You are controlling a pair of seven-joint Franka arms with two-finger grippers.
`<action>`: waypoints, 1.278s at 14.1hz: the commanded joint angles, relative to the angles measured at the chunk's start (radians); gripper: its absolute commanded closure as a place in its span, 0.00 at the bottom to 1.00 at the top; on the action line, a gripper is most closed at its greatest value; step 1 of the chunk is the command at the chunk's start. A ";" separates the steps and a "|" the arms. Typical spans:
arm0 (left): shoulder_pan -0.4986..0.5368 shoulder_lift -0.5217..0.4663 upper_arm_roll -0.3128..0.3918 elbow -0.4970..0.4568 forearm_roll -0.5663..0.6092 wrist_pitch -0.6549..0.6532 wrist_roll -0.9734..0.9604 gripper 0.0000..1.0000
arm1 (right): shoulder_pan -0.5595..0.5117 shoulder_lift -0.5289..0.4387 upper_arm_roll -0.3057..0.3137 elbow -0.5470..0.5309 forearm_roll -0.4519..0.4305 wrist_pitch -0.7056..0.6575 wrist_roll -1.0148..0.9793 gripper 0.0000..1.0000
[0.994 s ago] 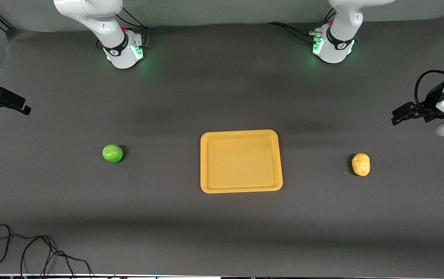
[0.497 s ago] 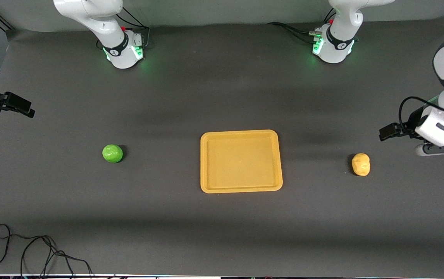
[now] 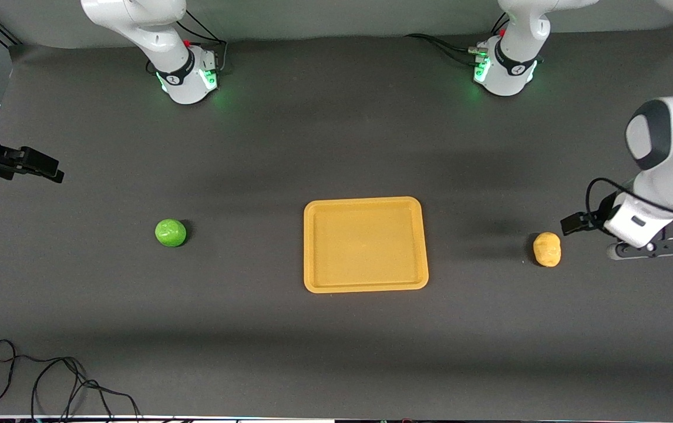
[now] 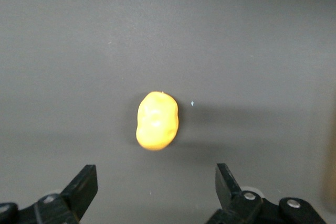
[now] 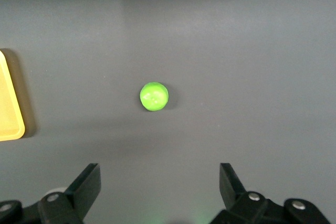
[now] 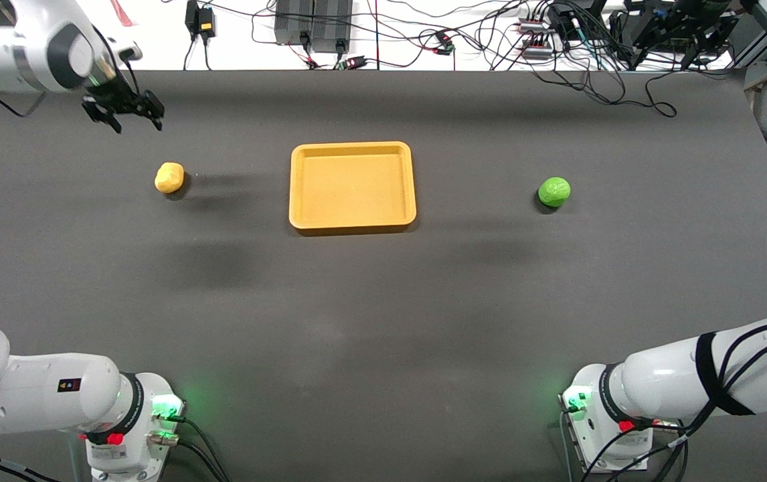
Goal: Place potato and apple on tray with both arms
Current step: 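Lower the left gripper to the potato while the right gripper reaches the apple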
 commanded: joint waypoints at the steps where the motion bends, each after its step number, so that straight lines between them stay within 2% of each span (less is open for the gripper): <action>1: 0.010 0.113 0.001 -0.019 0.020 0.132 0.000 0.00 | 0.007 -0.006 -0.002 -0.082 0.015 0.097 0.019 0.00; 4: 0.021 0.202 0.001 -0.038 0.067 0.231 0.002 0.00 | 0.032 0.012 0.000 -0.209 0.015 0.244 -0.010 0.00; 6: 0.025 0.227 0.001 -0.081 0.067 0.305 0.002 0.00 | 0.036 0.025 0.000 -0.284 0.015 0.350 -0.009 0.00; 9: 0.044 0.237 -0.001 -0.102 0.067 0.318 -0.001 0.02 | 0.043 0.083 0.000 -0.363 0.015 0.438 -0.007 0.01; 10: 0.039 0.241 -0.001 -0.102 0.066 0.322 -0.010 0.16 | 0.052 0.095 -0.002 -0.378 0.015 0.458 -0.010 0.02; 12: 0.036 0.245 -0.001 -0.101 0.066 0.324 -0.010 0.51 | 0.052 0.097 -0.002 -0.428 0.007 0.502 -0.030 0.01; 14: 0.036 0.244 -0.002 -0.096 0.066 0.316 -0.010 0.71 | 0.052 0.111 -0.002 -0.511 0.007 0.600 -0.026 0.01; 18: 0.024 0.184 -0.016 -0.069 0.054 0.249 -0.030 0.76 | 0.053 0.175 0.000 -0.620 0.007 0.803 -0.029 0.01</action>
